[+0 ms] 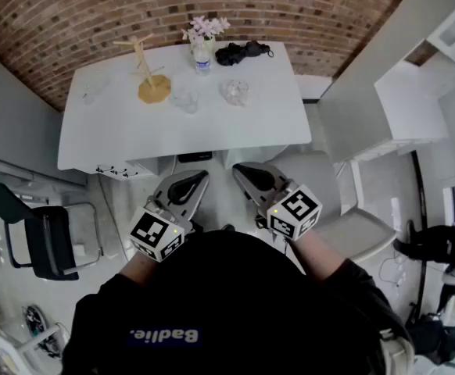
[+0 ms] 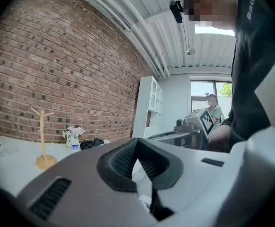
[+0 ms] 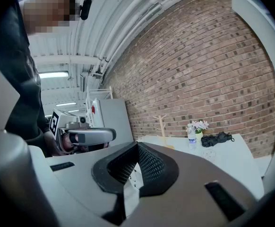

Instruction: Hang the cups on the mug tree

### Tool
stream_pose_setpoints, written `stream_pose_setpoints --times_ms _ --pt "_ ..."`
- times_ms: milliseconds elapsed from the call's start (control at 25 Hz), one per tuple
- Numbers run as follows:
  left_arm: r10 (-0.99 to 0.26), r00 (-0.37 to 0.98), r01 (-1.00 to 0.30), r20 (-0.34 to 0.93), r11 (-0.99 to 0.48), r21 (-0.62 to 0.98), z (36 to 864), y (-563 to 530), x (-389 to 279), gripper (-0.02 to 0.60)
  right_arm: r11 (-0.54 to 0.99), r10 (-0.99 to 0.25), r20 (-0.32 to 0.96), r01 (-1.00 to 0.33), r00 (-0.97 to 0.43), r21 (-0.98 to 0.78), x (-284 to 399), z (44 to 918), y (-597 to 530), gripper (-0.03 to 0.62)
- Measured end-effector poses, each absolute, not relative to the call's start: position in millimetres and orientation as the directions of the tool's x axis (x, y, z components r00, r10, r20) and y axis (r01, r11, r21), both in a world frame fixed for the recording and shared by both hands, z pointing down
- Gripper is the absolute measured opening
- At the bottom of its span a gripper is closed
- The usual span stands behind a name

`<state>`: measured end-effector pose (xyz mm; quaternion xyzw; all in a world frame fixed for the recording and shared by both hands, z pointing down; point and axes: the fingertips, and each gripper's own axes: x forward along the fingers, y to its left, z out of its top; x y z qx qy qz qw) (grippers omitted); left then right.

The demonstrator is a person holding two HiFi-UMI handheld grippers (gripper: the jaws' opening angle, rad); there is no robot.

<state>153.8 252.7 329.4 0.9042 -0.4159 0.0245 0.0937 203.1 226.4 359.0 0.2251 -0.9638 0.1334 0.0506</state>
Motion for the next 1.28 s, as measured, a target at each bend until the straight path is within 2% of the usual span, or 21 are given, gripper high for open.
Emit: stream_pose_setpoints --times_ms 840,1040,1280 --pt "-0.764 0.633 -0.774 0.128 -0.619 0.131 330 251 148 -0.002 0.879 -0.388 0.151 -0.414 -0.909 -0.237 194 362 225 0.028" --pt "-0.762 0.636 -0.772 0.122 -0.624 0.122 335 238 131 -0.002 0.868 -0.398 0.137 -0.421 -0.907 -0.264 180 362 209 0.029" --pt "-0.752 0.647 -0.762 0.127 -0.635 0.127 347 192 102 -0.002 0.844 -0.445 0.182 -0.478 -0.877 -0.241 162 365 169 0.029"
